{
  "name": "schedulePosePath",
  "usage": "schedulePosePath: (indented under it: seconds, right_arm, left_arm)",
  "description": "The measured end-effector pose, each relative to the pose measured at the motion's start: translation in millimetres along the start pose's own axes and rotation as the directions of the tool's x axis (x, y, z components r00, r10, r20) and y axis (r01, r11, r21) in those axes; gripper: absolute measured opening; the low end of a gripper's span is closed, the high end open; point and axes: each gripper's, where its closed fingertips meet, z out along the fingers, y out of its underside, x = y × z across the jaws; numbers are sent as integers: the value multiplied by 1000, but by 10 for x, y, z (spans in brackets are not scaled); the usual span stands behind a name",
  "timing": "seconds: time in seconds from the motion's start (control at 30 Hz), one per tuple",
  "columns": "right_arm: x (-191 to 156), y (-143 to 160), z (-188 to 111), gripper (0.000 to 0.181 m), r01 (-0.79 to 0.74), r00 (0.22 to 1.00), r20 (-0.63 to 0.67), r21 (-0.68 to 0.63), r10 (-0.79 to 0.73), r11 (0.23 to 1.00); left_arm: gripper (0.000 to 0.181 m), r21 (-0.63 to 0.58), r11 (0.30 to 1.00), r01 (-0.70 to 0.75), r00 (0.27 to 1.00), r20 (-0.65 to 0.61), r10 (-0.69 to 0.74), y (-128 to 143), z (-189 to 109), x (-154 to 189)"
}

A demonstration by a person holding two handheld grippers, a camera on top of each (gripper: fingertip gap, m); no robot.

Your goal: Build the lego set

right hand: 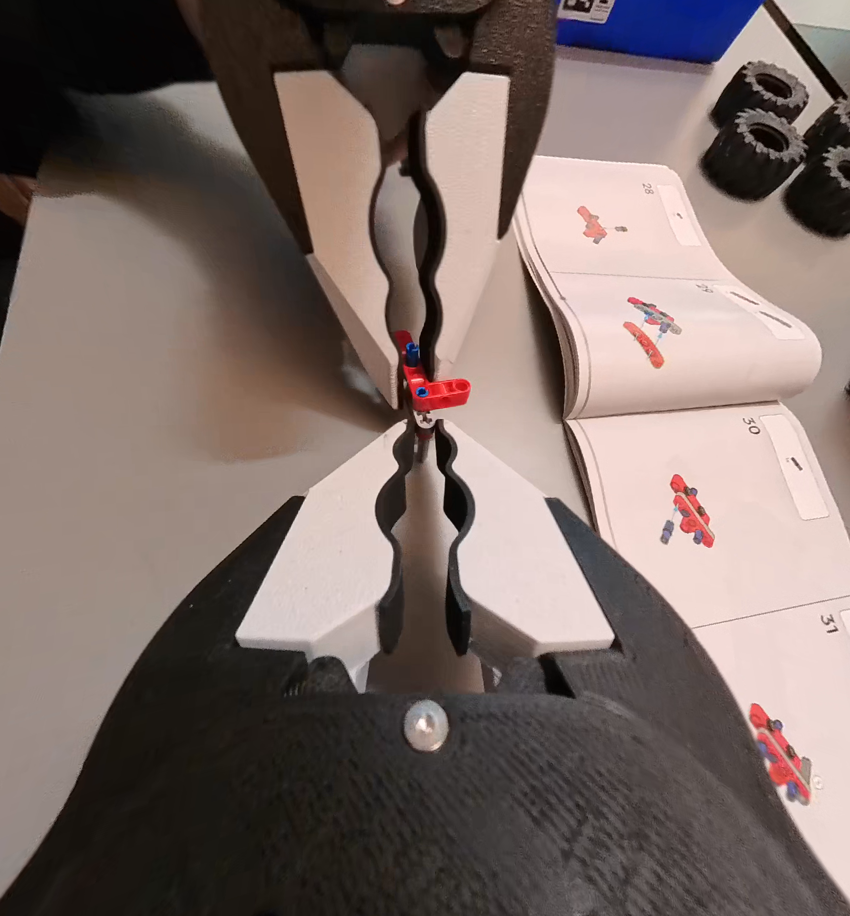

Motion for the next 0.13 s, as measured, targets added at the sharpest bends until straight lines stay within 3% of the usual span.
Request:
schedulePosePath:
  seconds: [0.03,0.13]
  right_arm:
    - [5,3,-6,5,11,1000,0,3,-11,1000]
    - [36,-6,-49,6,14,1000,-5,24,-14,1000]
  left_arm:
    - [6,-25,1000,5,1000,-25,-5,-1,3,3]
    - [6,-94,996,8,996,-85,-16,-28,14,-4]
